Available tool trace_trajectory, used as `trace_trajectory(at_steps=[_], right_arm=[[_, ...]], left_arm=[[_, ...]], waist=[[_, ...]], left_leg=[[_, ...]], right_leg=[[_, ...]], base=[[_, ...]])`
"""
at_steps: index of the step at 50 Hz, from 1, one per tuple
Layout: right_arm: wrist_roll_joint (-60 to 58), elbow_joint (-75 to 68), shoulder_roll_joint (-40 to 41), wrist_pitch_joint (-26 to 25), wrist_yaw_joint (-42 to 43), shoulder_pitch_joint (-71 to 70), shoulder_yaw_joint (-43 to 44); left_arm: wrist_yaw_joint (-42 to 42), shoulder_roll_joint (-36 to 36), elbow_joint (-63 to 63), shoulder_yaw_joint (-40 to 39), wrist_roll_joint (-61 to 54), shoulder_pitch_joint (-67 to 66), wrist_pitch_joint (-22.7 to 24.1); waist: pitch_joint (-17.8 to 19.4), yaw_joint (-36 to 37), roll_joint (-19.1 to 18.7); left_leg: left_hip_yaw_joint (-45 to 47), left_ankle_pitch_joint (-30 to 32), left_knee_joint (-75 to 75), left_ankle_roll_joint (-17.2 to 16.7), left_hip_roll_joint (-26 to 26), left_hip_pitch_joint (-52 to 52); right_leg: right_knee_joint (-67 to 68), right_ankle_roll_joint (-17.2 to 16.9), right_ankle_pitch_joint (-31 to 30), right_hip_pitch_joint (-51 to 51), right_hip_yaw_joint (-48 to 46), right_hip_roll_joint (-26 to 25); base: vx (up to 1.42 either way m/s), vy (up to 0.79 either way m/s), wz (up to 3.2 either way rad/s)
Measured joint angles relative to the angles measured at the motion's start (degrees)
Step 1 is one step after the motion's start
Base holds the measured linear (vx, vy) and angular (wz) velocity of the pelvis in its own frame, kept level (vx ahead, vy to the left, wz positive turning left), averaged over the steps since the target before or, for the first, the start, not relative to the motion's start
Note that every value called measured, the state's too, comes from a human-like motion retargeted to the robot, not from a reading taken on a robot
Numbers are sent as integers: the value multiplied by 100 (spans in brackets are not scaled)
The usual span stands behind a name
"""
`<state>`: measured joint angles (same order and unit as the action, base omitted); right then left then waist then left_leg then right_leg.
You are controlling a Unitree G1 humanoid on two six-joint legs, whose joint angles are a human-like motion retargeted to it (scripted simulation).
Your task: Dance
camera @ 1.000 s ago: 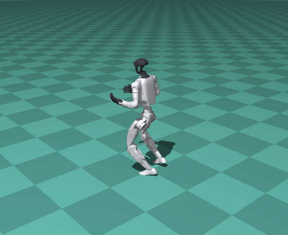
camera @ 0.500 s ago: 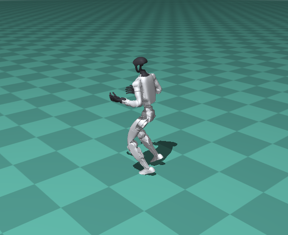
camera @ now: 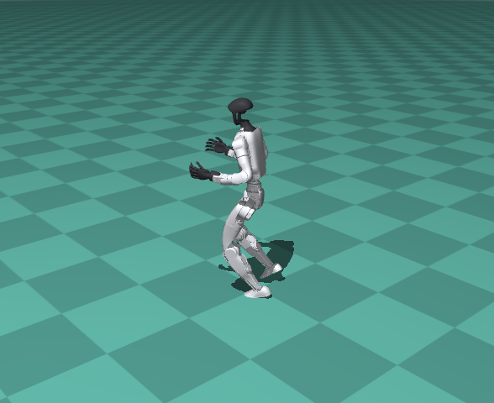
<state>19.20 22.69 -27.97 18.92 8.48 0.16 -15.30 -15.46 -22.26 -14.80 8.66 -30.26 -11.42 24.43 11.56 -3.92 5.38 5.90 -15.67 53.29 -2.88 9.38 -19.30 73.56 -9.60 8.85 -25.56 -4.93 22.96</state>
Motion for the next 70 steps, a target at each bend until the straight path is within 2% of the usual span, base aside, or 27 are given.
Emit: trace_trajectory(at_steps=[3,5,10,13,19,30,40,50,60,70], right_arm=[[132,-40,-35,-46,-100,350,72],[221,-151,-32,-111,-244,499,39],[393,-778,1,-377,-728,600,-250],[455,-1250,7,-492,-978,580,-449],[593,-1721,-72,-528,-1070,622,-672],[606,-2396,-193,-427,-666,756,-731],[114,-3341,-74,-488,-736,464,-1132],[-303,-4326,148,-688,-1320,114,-1758],[-85,-5402,326,-679,-1375,56,-1719],[253,-6703,464,-518,-689,-50,-1146]], left_arm=[[52,123,334,-21,-248,-142,-79],[152,195,662,-2,-363,-198,-167],[569,395,1766,161,-234,-100,-497],[776,469,2377,302,32,77,-658],[809,433,2970,570,573,406,-713],[575,89,3717,1076,1531,1215,-554],[743,196,5670,1445,2161,1976,-701],[1402,535,7542,1598,2391,2212,-997],[1655,749,8277,1445,2150,1906,-1075],[1274,843,8515,1161,1588,1811,-1020]], waist=[[-35,-193,146],[-37,-272,233],[72,-262,334],[120,-201,345],[106,-201,264],[-53,-195,92],[-167,63,-108],[-222,290,-516],[-225,389,-911],[-217,360,-1174]], left_leg=[[15,69,-480,113,221,225],[-42,-127,-761,205,381,386],[-229,-957,-1080,457,611,709],[-310,-1156,-1235,515,669,848],[-541,-1205,-1473,473,660,1031],[-910,-1515,-1102,329,441,972],[-1058,-1933,-315,47,-76,862],[-1258,-1922,631,-566,-829,576],[-1596,-1556,1115,-1149,-1351,363],[-1753,-1391,899,-1186,-1743,301]], right_leg=[[116,-125,-163,-31,151,185],[217,-143,-81,-65,256,293],[382,-18,517,-27,433,466],[282,141,990,58,433,531],[-286,181,1554,227,527,256],[-1067,153,1930,591,642,-370],[-1600,508,2528,1193,241,-882],[-2072,831,2719,1578,-84,-1685],[-2463,1105,2583,1739,-179,-2351],[-2695,1251,2481,1704,-245,-2626]], base=[[1,11,61],[2,11,40],[3,8,18],[3,2,12],[6,0,34],[7,-6,31],[6,-15,5],[1,-16,-5],[-1,-14,-9],[-2,-9,2]])
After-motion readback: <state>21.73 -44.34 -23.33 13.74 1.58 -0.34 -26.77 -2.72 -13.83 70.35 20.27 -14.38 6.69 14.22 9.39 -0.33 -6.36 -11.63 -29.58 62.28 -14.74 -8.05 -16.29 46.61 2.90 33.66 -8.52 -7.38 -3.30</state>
